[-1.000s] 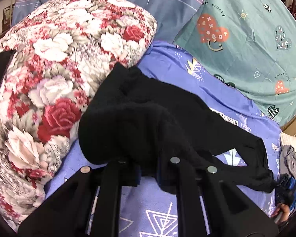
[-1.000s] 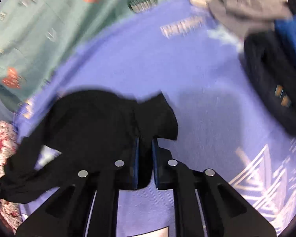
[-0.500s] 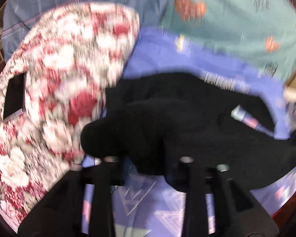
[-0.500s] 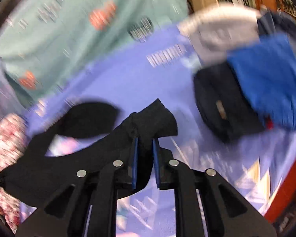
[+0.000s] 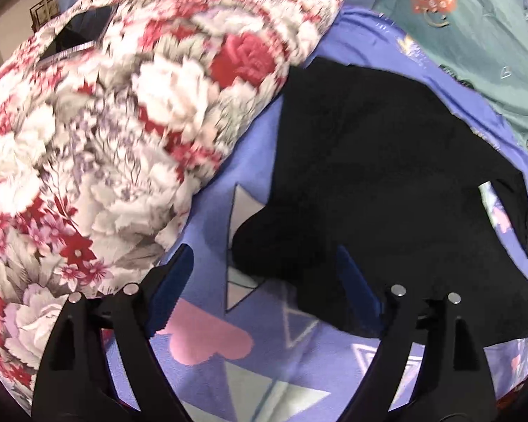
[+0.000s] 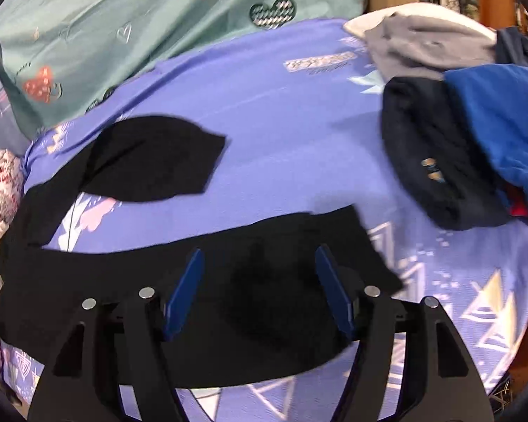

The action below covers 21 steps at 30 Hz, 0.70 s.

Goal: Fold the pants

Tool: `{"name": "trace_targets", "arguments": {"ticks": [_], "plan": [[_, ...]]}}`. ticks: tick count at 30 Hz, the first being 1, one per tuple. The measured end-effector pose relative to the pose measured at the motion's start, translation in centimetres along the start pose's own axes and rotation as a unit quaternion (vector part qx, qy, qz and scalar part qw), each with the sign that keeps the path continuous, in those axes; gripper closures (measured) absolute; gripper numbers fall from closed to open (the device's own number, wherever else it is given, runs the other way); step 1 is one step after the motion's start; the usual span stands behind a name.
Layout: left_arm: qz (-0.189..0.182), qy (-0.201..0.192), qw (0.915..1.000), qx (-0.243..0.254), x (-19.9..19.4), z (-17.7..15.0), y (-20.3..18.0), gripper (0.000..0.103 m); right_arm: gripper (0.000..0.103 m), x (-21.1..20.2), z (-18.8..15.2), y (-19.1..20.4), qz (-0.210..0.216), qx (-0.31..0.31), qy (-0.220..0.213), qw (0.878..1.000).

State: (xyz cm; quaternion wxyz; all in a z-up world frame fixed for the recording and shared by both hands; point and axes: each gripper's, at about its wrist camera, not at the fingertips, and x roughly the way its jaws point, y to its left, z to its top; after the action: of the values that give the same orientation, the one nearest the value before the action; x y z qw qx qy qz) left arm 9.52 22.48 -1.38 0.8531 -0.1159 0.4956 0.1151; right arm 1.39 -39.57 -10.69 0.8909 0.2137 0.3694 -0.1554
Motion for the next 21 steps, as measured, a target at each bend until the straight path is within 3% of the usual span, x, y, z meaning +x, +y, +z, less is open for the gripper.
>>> {"name": "trace_targets", "arguments": {"ticks": [3,9,12,15,18,21], "plan": [[0.009,0.022,0.9997,-0.009,1.8,-0.1,0.7,0.016,0.036,1.7,-0.5,0.0,0.021,0.02,0.031,0.999],[-0.021,0.042,0.9983,-0.033,2.2,-1.0,1.9,0.013,0.033,2.3,-2.2,0.6,0.022,0.011,0.053,0.998],[-0.075,0.06,0.9931,-0.066,1.4,-2.1,2.4,0.012,0.032,2.3,-2.5,1.0,0.021,0.009,0.051,0.998],[-0.144,0.082,0.9805,-0.106,2.0,-2.7,2.5,0.013,0.029,2.5,-2.3,1.8,0.028,0.003,0.049,0.998],[-0.154,0.099,0.9751,-0.124,3.9,-2.6,1.9,0.024,0.029,2.6,-2.1,2.9,0.044,-0.004,0.047,0.998],[-0.145,0.089,0.9783,-0.118,4.7,-1.8,1.0,0.032,0.029,2.4,-2.2,3.8,0.055,-0.015,0.045,0.997]]}}
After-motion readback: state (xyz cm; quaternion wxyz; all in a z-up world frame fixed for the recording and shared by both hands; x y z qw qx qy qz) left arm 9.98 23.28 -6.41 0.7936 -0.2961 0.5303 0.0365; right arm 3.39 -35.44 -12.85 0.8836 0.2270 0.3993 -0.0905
